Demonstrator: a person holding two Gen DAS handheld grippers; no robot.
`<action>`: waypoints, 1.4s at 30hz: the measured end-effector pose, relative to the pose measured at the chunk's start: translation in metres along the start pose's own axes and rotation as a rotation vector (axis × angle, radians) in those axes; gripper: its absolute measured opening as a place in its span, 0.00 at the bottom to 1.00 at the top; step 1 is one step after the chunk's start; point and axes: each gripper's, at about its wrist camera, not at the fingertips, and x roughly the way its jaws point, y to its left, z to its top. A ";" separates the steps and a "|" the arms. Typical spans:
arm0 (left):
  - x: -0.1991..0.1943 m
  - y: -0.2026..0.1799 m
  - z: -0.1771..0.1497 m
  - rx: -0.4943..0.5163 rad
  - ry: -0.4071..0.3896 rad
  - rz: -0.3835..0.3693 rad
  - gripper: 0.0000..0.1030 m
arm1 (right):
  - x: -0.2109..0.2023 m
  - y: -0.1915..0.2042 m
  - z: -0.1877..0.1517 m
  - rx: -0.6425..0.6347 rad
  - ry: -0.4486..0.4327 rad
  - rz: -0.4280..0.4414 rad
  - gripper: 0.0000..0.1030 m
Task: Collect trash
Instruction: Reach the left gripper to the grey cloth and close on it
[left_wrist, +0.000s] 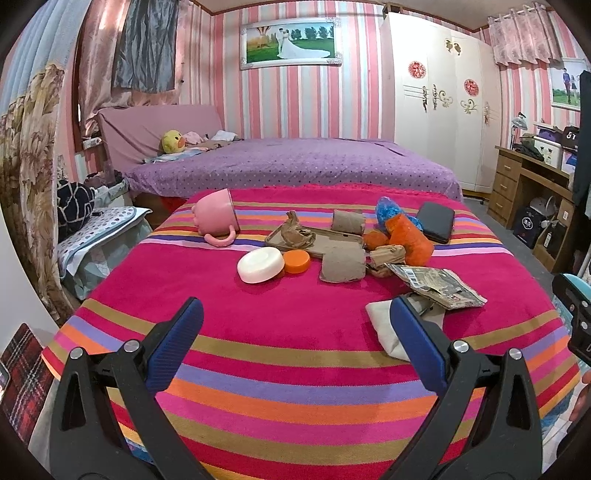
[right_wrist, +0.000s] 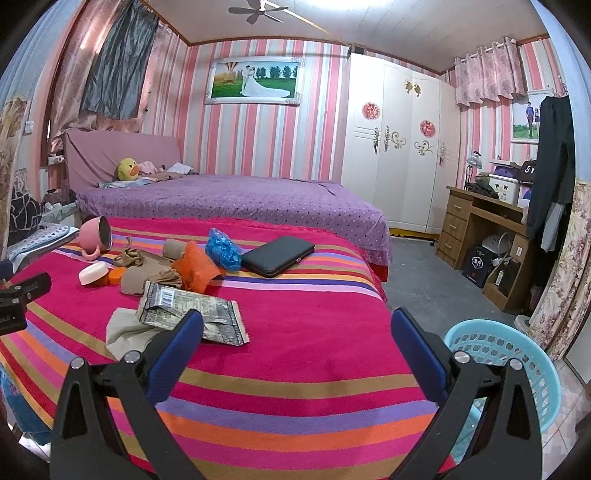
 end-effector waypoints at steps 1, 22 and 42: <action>0.000 0.000 0.000 -0.002 0.002 -0.004 0.95 | 0.000 0.000 0.000 -0.001 0.001 0.001 0.96; 0.018 -0.010 0.004 0.019 0.026 -0.008 0.95 | 0.023 -0.026 0.010 0.036 0.027 0.006 0.96; 0.078 -0.063 -0.019 0.067 0.235 -0.163 0.90 | 0.046 -0.057 -0.002 0.093 0.127 -0.047 0.96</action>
